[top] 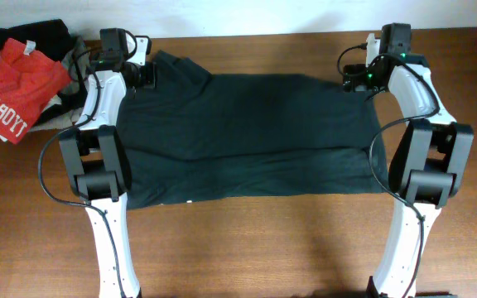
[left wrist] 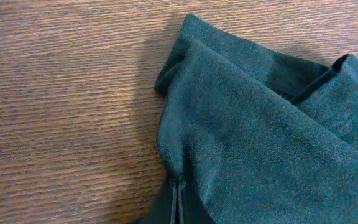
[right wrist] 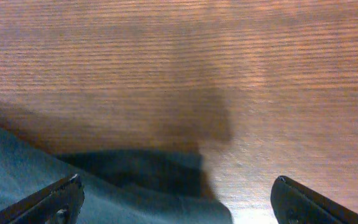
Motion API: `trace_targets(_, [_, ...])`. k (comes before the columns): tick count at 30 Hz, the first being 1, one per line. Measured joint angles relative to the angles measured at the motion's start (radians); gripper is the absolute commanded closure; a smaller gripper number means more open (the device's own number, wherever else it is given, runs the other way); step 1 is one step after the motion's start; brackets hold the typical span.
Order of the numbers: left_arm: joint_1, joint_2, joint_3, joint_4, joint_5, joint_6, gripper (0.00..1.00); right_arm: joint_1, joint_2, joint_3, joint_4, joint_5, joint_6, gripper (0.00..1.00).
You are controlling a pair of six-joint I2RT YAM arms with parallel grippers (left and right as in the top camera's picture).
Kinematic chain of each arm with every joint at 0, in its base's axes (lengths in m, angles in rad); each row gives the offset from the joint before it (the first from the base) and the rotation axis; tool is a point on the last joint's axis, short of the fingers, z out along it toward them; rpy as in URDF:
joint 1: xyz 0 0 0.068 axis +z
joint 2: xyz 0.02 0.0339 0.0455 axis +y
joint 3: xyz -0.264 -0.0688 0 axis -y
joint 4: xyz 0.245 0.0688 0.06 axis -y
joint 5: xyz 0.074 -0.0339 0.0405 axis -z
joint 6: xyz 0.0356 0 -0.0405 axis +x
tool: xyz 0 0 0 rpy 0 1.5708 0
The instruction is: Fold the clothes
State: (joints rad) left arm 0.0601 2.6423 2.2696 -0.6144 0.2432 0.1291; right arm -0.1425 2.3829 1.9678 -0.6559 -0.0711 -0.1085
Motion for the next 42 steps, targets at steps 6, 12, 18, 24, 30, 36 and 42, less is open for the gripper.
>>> trace_targets(6, [0.000, 0.000, 0.001, -0.003, 0.000, 0.000, 1.00, 0.001, 0.068, 0.007, 0.068, -0.059, 0.004, 0.30])
trace_targets(12, [0.000, -0.019, 0.015, -0.131, 0.003, -0.002, 1.00, 0.001, 0.075, 0.084, -0.046, -0.063, 0.085, 0.96])
trace_targets(18, [-0.001, -0.206, 0.005, -0.399, -0.006, -0.002, 1.00, 0.001, 0.077, 0.359, -0.360, -0.070, 0.140, 0.96])
trace_targets(24, [0.021, -0.219, 0.004, -0.570, -0.008, -0.002, 1.00, -0.063, 0.071, 0.363, -0.574, -0.092, 0.203, 0.96])
trace_targets(30, [0.145, -0.362, 0.003, -0.812, -0.007, -0.006, 1.00, -0.186, -0.082, 0.368, -0.753, -0.157, 0.175, 0.96])
trace_targets(36, [0.145, -0.362, 0.002, -1.043, -0.114, -0.006, 1.00, -0.203, -0.082, 0.370, -0.974, -0.130, 0.100, 0.96])
trace_targets(42, [0.145, -0.372, -0.179, -1.021, -0.128, -0.006, 1.00, -0.203, -0.082, 0.368, -1.038, -0.055, 0.078, 0.96])
